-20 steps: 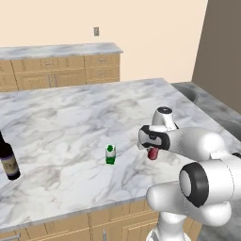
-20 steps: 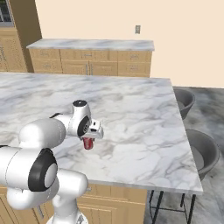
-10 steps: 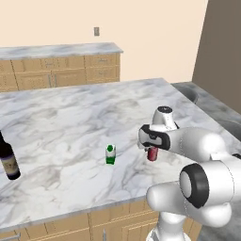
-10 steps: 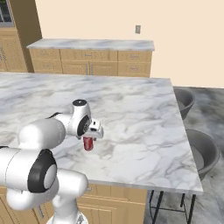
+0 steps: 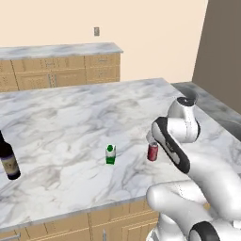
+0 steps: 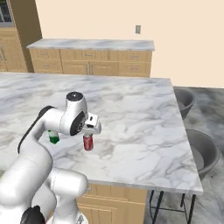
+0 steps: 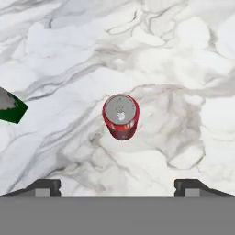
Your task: Move the drinks to the dining counter.
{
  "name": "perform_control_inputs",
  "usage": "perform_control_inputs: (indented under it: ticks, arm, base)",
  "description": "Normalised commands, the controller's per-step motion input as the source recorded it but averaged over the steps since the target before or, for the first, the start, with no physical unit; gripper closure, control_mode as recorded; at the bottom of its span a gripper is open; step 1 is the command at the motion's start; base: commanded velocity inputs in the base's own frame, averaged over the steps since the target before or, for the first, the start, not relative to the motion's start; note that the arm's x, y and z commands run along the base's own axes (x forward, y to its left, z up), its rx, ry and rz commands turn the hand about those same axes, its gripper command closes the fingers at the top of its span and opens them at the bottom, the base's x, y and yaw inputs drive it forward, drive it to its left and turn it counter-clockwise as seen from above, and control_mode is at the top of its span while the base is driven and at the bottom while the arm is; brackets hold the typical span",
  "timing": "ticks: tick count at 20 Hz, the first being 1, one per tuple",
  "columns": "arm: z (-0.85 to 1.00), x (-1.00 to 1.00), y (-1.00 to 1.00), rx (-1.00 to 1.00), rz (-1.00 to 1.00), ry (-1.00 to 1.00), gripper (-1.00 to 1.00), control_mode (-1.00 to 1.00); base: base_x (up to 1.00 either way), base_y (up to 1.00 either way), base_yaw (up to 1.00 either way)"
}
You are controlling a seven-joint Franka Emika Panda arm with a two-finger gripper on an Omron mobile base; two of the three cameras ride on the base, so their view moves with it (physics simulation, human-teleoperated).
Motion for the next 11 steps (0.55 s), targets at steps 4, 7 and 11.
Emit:
perform_control_inputs:
  ticks: [4,7,11]
  arm:
    - [0.51,-1.0,-0.32,0.06,-0.02,-0.16,-1.0,-1.0]
    - [0.53,-1.0,-0.34,0.01,-0.04,-0.06,-1.0,-1.0]
    - [0.53,-1.0,-0.29,0.0,-0.02,0.0,-1.0,-1.0]
  base:
    - [0.0,0.0,0.0]
    - [0.0,0.0,0.0]
    - [0.0,0.0,0.0]
